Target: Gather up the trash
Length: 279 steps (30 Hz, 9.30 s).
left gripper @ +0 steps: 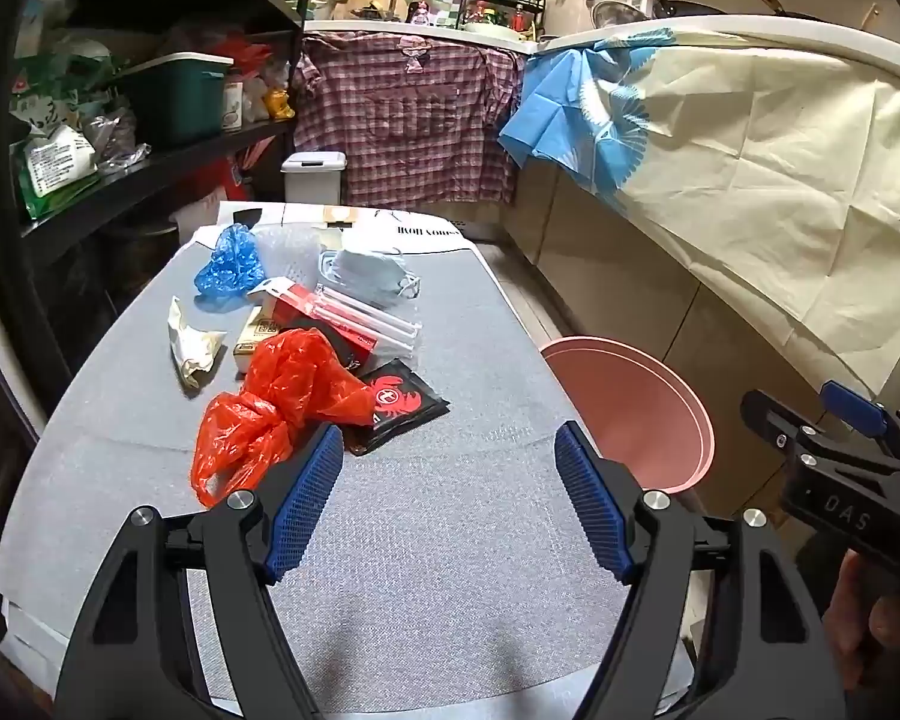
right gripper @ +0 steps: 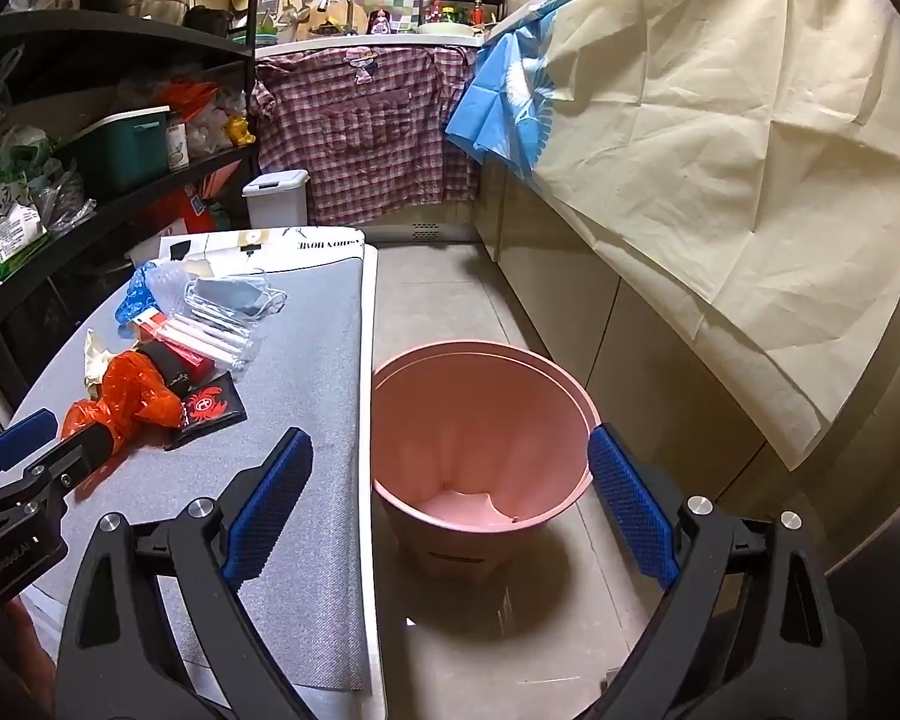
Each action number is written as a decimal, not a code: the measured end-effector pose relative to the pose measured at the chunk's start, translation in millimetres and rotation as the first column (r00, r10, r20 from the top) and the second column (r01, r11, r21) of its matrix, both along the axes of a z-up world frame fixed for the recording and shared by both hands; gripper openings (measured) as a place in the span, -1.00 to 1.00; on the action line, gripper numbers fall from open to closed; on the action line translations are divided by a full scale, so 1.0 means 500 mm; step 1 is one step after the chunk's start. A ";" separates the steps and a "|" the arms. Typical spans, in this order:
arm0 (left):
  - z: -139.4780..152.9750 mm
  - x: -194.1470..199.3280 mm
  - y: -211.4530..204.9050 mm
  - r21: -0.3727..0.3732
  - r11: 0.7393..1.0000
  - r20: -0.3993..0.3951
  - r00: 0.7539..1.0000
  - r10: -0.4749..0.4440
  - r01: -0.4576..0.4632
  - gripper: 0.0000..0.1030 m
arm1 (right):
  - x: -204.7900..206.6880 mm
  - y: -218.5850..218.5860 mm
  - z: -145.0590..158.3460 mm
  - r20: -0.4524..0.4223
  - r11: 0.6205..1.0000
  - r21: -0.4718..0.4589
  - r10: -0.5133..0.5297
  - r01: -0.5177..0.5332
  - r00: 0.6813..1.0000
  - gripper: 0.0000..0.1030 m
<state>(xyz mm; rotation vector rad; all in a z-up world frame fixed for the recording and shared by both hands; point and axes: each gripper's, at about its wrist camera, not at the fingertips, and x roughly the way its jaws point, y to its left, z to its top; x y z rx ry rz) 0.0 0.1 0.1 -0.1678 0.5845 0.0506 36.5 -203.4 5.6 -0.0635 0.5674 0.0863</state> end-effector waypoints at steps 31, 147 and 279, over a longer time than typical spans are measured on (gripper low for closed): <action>0.001 0.001 -0.007 0.003 1.000 -0.003 1.000 -0.008 0.008 0.38 | -0.001 0.003 0.002 0.003 1.000 0.001 -0.001 0.001 1.000 0.77; 0.116 0.083 0.027 0.021 1.000 -0.059 0.998 0.002 -0.001 -0.90 | 0.165 0.030 0.153 0.016 0.959 0.185 0.214 -0.213 0.977 -1.00; -0.117 0.299 0.470 -0.070 0.982 -0.370 0.919 0.137 -0.174 -0.17 | 0.330 0.443 -0.182 -0.205 0.764 -0.266 0.551 -0.587 0.809 -0.77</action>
